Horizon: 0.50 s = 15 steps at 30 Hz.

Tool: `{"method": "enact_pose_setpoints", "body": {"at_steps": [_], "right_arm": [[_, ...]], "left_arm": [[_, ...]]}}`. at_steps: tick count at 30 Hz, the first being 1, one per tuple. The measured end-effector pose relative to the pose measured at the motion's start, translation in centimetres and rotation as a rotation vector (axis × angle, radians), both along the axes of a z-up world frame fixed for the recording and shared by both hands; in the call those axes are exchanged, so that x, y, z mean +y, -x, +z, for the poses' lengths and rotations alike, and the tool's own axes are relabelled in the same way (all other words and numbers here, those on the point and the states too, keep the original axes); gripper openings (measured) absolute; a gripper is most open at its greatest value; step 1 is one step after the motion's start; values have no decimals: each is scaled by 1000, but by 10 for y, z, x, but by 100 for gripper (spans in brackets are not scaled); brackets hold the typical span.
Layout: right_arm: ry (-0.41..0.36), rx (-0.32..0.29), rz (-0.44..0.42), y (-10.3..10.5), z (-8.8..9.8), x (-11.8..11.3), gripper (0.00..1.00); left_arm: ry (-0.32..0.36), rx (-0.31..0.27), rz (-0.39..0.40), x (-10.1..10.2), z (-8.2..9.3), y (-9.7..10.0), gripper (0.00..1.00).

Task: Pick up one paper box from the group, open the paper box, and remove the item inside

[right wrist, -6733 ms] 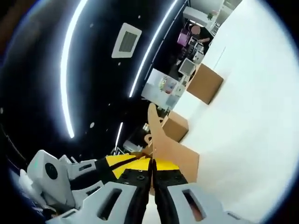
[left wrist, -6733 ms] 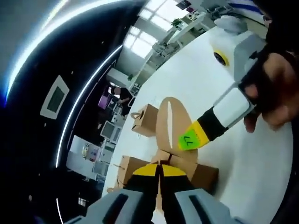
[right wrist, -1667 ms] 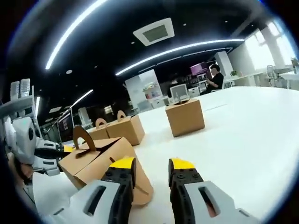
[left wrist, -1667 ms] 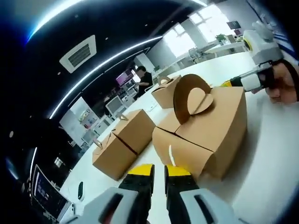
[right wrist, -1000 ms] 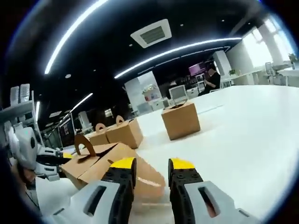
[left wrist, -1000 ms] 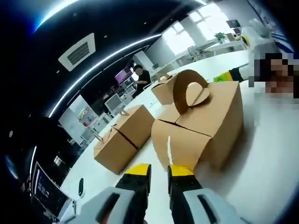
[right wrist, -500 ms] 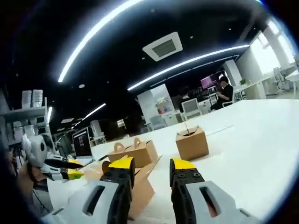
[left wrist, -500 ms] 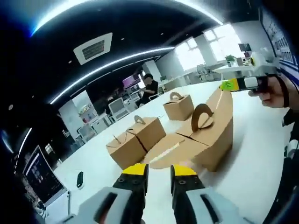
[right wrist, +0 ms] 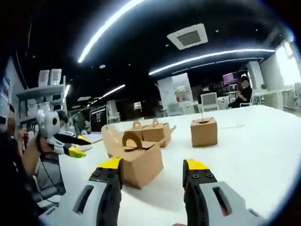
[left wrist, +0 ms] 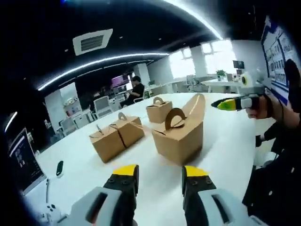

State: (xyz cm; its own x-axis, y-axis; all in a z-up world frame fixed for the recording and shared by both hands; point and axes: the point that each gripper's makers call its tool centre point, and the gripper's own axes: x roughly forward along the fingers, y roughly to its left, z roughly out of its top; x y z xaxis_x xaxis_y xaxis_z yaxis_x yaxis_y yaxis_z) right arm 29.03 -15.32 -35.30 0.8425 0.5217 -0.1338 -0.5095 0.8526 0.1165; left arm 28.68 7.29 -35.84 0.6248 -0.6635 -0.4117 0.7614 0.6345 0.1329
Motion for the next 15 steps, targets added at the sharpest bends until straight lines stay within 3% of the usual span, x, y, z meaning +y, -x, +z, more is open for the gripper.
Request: {"method": "enact_pose_setpoints", "body": {"at_steps": [3, 6, 11, 15], "right_arm": [[30, 12, 24, 11, -3, -5, 58], [48, 15, 40, 20, 0, -9, 59], [56, 18, 82, 28, 4, -7, 60], [84, 31, 110, 30, -2, -3, 60]], "left_arm": [[19, 27, -24, 1, -1, 11, 58], [1, 22, -42, 4, -2, 17, 62], [25, 16, -47, 11, 3, 13, 66], [44, 13, -106, 5, -2, 2, 72]]}}
